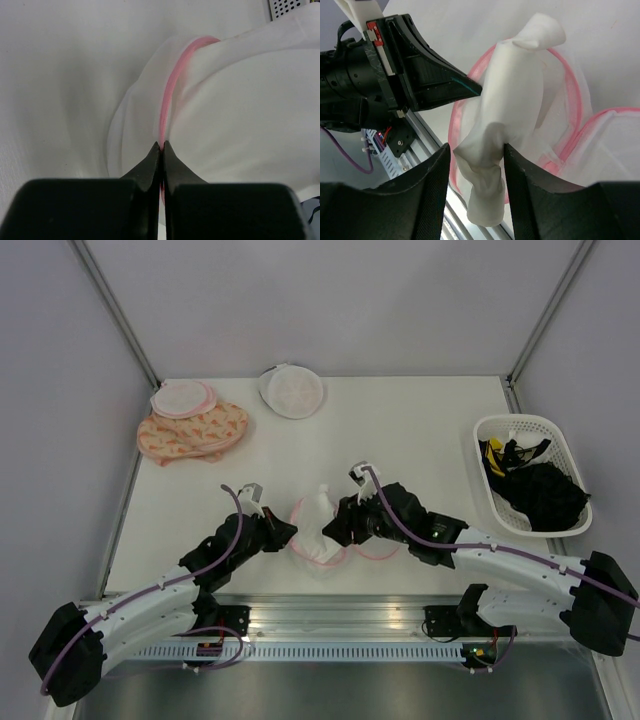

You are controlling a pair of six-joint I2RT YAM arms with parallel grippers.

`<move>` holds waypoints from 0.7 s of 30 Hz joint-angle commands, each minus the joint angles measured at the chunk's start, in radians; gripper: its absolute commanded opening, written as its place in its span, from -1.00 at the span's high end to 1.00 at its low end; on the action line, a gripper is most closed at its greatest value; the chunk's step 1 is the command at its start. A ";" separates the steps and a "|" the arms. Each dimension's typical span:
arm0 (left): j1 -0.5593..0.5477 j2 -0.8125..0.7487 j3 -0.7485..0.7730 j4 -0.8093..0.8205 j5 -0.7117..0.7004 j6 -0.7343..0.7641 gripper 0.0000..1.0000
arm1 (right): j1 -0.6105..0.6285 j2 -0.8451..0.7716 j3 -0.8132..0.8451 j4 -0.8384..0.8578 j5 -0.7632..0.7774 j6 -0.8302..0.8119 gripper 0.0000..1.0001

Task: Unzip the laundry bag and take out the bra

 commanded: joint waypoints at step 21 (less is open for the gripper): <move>-0.005 0.012 0.003 0.073 0.010 -0.013 0.95 | -0.060 -0.149 0.295 -0.284 0.650 -0.072 0.99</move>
